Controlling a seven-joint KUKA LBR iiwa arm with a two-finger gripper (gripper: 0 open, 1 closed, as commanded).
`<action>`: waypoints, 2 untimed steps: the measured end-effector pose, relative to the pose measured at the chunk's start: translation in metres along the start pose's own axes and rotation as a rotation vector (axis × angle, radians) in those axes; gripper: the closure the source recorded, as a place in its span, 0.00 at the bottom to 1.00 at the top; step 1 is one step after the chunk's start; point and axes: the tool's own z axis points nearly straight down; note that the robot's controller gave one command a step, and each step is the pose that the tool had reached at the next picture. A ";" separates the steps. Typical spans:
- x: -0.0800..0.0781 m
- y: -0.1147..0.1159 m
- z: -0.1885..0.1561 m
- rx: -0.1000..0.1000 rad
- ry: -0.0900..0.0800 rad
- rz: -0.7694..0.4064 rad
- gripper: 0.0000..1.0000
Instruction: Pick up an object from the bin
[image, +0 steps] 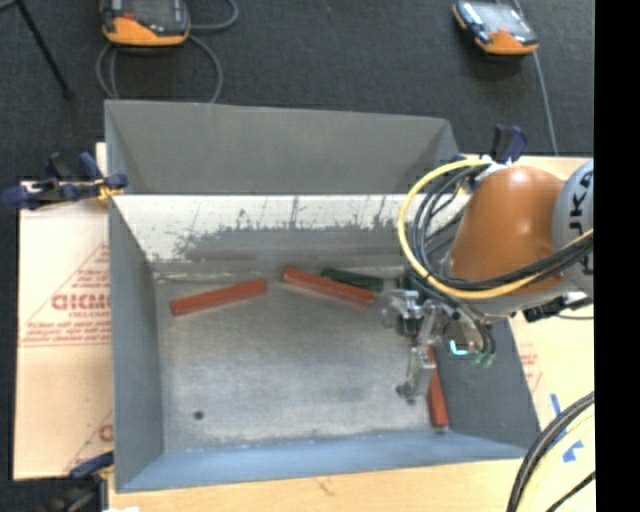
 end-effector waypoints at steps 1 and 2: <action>-0.002 0.000 -0.004 0.001 -0.008 -0.003 1.00; -0.024 -0.084 0.035 0.003 -0.008 0.072 1.00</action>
Offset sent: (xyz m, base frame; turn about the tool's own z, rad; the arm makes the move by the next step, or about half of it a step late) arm 0.0000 0.0000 0.0000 0.0000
